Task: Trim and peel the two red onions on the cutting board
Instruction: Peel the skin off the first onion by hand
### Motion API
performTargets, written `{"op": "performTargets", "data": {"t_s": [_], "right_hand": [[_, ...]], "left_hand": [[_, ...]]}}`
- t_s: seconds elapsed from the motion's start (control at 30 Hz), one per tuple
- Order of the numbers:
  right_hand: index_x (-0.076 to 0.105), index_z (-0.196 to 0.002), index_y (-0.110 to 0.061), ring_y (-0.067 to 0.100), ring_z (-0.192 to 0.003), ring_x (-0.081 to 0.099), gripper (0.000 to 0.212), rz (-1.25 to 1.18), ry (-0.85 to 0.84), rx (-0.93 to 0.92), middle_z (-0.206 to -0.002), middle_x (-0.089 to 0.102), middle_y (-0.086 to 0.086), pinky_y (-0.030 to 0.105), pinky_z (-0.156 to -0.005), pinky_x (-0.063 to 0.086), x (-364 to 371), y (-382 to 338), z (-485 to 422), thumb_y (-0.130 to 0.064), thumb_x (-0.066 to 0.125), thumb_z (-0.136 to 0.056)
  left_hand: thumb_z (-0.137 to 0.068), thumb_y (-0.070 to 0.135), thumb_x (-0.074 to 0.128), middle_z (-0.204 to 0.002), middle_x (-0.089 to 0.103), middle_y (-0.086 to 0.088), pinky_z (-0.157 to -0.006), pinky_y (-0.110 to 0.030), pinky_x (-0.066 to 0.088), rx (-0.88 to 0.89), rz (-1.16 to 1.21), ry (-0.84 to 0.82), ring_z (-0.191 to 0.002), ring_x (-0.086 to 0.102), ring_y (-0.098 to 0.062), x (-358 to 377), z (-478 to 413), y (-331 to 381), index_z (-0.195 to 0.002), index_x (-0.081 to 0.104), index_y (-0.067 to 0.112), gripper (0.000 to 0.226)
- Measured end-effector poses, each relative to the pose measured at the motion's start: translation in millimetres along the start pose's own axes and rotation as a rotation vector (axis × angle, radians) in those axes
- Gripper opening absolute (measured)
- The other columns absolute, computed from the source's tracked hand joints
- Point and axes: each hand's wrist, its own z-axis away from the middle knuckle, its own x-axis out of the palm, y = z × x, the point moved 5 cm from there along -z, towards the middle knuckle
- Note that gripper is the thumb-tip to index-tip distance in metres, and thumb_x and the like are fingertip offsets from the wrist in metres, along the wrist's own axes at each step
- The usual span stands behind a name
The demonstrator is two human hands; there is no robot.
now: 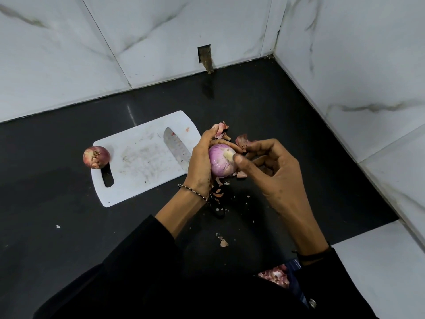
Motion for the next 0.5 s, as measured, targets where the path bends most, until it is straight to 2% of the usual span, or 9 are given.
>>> {"op": "performTargets", "data": {"t_s": [0.07,0.13,0.23,0.3,0.37,0.43,0.5], "right_hand": [[0.066,-0.096,-0.029,0.008,-0.077,0.065,0.005,0.019,0.004,-0.024,-0.092,0.069,-0.004,0.020,-0.066,0.052,-4,-2,2,-0.033,0.063,-0.095],[0.068,-0.092,-0.030,0.008,-0.075,0.065,0.016,0.077,0.045,-0.058,-0.085,0.069,-0.002,0.020,-0.063,0.050,-7,-4,3,-0.036,0.056,-0.099],[0.074,-0.099,-0.026,0.011,-0.086,0.067,0.011,0.214,0.078,-0.164,-0.091,0.070,-0.011,0.026,-0.073,0.055,-9,-7,1,-0.033,0.067,-0.093],[0.074,-0.106,-0.023,0.011,-0.091,0.069,0.015,0.198,0.094,-0.173,-0.098,0.071,-0.013,0.027,-0.076,0.056,-11,-6,-1,-0.028,0.069,-0.093],[0.072,-0.105,-0.023,0.010,-0.087,0.069,0.014,0.169,0.100,-0.154,-0.094,0.071,-0.013,0.025,-0.073,0.056,-11,-7,-2,-0.029,0.066,-0.095],[0.072,-0.101,-0.022,0.009,-0.084,0.068,0.011,0.171,0.100,-0.160,-0.091,0.070,-0.012,0.021,-0.072,0.055,-11,-8,-4,-0.028,0.068,-0.093],[0.070,-0.107,-0.021,0.006,-0.089,0.069,0.012,0.220,0.094,-0.190,-0.097,0.070,-0.014,0.019,-0.079,0.055,-12,-9,-6,-0.021,0.067,-0.095]], "left_hand": [[-0.096,0.040,0.052,-0.071,0.068,-0.014,-0.059,-0.031,0.058,-0.034,0.055,-0.033,-0.063,0.067,-0.024,3,1,1,-0.085,0.064,-0.003,0.046],[-0.093,0.042,0.053,-0.072,0.066,-0.016,-0.055,-0.032,0.057,-0.086,0.042,-0.085,-0.060,0.065,-0.026,6,4,2,-0.096,0.060,-0.005,0.047],[-0.095,0.036,0.051,-0.066,0.063,-0.011,-0.054,-0.033,0.057,-0.144,0.031,-0.117,-0.054,0.062,-0.023,10,7,5,-0.094,0.056,0.001,0.036],[-0.094,0.034,0.053,-0.073,0.061,-0.013,-0.056,-0.033,0.056,-0.203,0.058,-0.156,-0.058,0.061,-0.024,13,7,5,-0.104,0.051,0.005,0.031],[-0.094,0.032,0.054,-0.082,0.058,-0.017,-0.059,-0.034,0.055,-0.243,0.062,-0.172,-0.064,0.060,-0.027,14,7,4,-0.108,0.050,0.007,0.029],[-0.095,0.028,0.054,-0.081,0.059,-0.017,-0.056,-0.031,0.057,-0.246,0.019,-0.146,-0.064,0.060,-0.027,12,5,4,-0.100,0.056,0.002,0.026],[-0.095,0.031,0.055,-0.079,0.060,-0.020,-0.052,-0.030,0.056,-0.242,-0.048,-0.133,-0.064,0.060,-0.029,11,4,2,-0.085,0.064,0.001,0.032]]}}
